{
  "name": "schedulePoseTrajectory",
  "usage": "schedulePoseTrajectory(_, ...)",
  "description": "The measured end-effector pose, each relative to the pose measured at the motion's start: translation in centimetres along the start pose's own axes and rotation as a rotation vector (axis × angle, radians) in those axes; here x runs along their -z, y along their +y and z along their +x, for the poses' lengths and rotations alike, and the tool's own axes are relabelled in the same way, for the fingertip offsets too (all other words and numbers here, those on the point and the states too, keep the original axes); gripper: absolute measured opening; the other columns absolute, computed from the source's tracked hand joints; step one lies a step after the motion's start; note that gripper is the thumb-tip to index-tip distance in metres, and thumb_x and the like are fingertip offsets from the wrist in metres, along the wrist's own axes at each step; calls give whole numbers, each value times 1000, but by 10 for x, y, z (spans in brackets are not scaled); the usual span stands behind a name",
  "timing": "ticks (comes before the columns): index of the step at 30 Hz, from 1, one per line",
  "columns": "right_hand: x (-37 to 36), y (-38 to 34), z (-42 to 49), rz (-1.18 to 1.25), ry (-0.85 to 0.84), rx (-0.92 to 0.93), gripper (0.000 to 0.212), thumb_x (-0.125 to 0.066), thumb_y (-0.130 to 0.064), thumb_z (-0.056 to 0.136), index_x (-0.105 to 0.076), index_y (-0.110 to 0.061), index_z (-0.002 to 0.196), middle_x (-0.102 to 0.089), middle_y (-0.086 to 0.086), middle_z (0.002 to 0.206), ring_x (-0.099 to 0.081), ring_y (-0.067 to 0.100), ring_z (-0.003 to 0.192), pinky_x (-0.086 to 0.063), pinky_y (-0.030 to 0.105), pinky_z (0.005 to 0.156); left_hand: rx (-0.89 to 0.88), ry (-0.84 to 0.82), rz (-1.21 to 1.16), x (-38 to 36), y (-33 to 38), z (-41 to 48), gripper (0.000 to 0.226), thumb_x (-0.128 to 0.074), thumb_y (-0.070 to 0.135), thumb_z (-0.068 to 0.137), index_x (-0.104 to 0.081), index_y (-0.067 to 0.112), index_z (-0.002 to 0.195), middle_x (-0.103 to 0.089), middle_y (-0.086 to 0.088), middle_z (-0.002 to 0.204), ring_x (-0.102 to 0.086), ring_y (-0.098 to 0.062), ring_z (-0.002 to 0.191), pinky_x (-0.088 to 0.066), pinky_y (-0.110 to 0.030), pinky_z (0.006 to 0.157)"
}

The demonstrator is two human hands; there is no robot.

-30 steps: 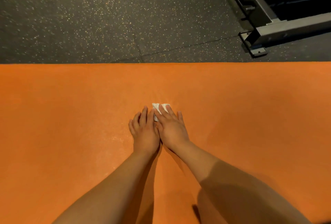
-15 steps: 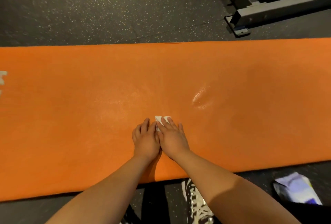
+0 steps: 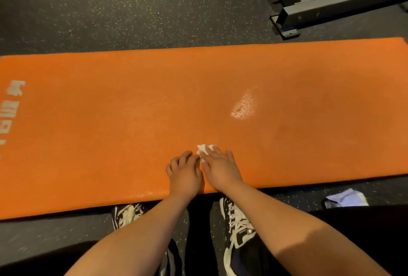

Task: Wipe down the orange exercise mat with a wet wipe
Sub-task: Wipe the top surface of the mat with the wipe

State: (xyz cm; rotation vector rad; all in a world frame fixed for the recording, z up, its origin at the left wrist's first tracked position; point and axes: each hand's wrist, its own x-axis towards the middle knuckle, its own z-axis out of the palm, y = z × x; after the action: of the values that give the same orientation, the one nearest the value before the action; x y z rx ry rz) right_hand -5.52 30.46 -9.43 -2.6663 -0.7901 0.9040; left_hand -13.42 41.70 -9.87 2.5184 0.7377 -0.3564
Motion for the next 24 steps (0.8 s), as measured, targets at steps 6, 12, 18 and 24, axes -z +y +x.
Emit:
schedulePoseTrajectory(6,-2,5,-28,4,54,-167,50,-24,-30,110,-27,-29,159,-12,-6,169,0,15,156,4,51,125,-6,-62,8,0,12,-21,42,-36,33,104,-45,37,145,-29,8,161,-24,-22,142,-16,-43,114)
schedulePoseTrajectory(12,-6,5,-45,9,38,-87,49,-21,-32,110,-29,-30,159,-11,-9,169,-1,12,156,6,50,124,-11,-85,-15,-1,13,-37,45,-33,35,106,-40,33,150,-25,7,164,-18,-21,148,-11,-42,118)
schedulePoseTrajectory(18,-11,0,-62,54,50,-138,50,-23,-31,110,-26,-29,160,-9,-6,170,3,15,156,5,49,125,-53,-90,53,-1,18,-43,47,-31,37,107,-37,28,152,-24,3,164,-18,-24,148,-12,-42,119)
schedulePoseTrajectory(24,-14,9,-77,30,84,-143,50,-22,-37,109,-29,-30,159,-12,-10,169,1,13,156,5,50,125,-50,-117,56,-5,25,-60,50,-29,39,107,-30,28,155,-19,3,166,-14,-26,149,-10,-45,119)
